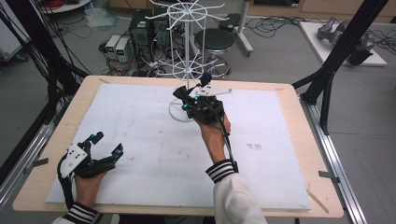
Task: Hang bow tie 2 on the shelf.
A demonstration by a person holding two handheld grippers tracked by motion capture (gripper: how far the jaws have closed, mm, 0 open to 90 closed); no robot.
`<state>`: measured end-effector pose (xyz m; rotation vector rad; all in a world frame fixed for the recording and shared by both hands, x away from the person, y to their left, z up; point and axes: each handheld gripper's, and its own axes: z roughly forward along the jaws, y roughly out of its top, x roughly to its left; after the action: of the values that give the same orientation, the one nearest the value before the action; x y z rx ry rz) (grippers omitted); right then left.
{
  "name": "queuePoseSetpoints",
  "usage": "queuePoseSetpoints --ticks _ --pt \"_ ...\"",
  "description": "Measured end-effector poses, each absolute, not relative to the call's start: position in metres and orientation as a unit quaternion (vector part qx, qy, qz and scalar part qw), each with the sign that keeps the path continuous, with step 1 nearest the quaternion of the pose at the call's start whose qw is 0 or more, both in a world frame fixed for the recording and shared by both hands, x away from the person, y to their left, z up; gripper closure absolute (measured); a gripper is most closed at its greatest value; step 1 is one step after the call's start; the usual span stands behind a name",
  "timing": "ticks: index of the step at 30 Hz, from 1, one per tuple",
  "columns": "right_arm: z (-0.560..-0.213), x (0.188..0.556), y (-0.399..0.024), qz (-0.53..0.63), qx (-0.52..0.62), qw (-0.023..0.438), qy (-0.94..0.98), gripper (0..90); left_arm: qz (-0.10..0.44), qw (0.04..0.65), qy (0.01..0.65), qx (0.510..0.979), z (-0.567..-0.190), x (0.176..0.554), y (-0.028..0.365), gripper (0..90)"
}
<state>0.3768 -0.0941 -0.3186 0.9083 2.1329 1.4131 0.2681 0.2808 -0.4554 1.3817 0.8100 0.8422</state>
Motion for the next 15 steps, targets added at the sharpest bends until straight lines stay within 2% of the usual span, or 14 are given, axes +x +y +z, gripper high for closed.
queuePoseSetpoints --ticks 15 --pt "-0.3285 0.3873 -0.0948 0.497 0.348 0.193 0.771 75.4 0.365 0.618 0.353 0.6 -0.4554 0.2682 0.2808 13.9"
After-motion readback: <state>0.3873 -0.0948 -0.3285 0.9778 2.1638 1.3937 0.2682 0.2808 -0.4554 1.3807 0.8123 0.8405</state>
